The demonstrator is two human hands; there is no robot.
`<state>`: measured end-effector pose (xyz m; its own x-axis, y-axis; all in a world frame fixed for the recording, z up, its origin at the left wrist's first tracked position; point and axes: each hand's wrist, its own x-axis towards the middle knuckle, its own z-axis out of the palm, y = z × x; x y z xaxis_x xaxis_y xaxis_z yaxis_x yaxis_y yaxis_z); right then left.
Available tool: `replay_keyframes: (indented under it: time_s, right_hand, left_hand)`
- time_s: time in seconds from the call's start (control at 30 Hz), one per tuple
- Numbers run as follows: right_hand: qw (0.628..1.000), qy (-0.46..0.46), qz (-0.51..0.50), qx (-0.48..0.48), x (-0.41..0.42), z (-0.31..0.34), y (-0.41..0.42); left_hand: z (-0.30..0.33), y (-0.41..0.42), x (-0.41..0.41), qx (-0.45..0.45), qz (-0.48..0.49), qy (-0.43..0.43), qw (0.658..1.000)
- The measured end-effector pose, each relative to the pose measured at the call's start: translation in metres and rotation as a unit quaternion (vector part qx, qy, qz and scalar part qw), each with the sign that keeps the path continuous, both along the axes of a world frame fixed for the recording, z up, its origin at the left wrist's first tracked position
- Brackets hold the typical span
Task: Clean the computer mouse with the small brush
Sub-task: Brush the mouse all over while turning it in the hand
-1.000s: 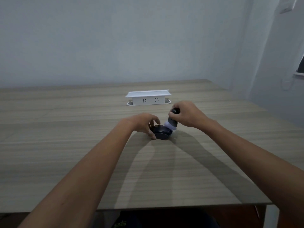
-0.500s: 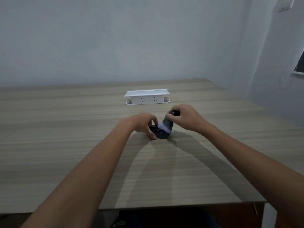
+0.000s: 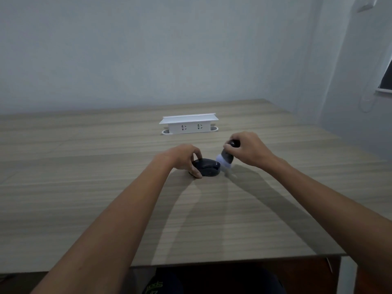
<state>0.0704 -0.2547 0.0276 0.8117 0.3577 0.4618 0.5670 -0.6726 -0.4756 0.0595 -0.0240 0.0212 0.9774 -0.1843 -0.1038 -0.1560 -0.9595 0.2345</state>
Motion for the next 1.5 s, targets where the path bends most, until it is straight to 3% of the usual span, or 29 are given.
replay_keyframes:
  time_s: [0.2,0.43,0.57,0.7,0.8,0.97,1.1,1.23,1.4,1.5]
  right_hand:
    - [1.000,0.007,0.009,0.012,-0.003,-0.009,0.006]
    - [0.998,-0.018,0.022,0.048,-0.013,-0.004,0.005]
    - [1.000,-0.011,-0.005,0.014,-0.004,-0.022,0.001]
    - [0.997,-0.052,-0.025,0.042,-0.005,-0.018,-0.005]
    - [0.997,-0.033,0.067,-0.017,-0.016,-0.017,0.004]
    - [0.997,-0.071,-0.009,-0.013,-0.002,-0.015,-0.002]
    - [0.994,-0.035,0.093,-0.049,-0.014,-0.011,0.011]
    - [0.995,-0.062,0.034,-0.065,-0.001,-0.011,0.008]
    - [0.988,-0.035,0.121,-0.085,-0.016,-0.006,0.019]
    - [0.992,-0.042,0.073,-0.097,-0.006,-0.007,0.016]
  left_hand:
    - [-0.001,-0.006,-0.005,0.011,0.014,-0.018,1.000]
    - [-0.005,0.000,-0.009,-0.106,0.001,-0.030,0.994]
    - [-0.012,0.000,-0.010,-0.119,-0.017,-0.035,0.992]
    - [-0.015,0.002,-0.008,-0.127,-0.010,-0.037,0.991]
    - [-0.016,0.004,-0.003,-0.121,-0.013,-0.039,0.992]
    - [-0.018,0.003,0.000,-0.137,-0.005,-0.032,0.990]
    - [-0.020,0.006,0.001,-0.147,-0.005,-0.037,0.988]
    - [-0.020,0.003,0.000,-0.141,-0.001,-0.045,0.989]
    - [-0.022,0.005,0.001,-0.145,0.002,-0.054,0.988]
    - [-0.023,0.003,-0.001,-0.159,0.008,-0.054,0.986]
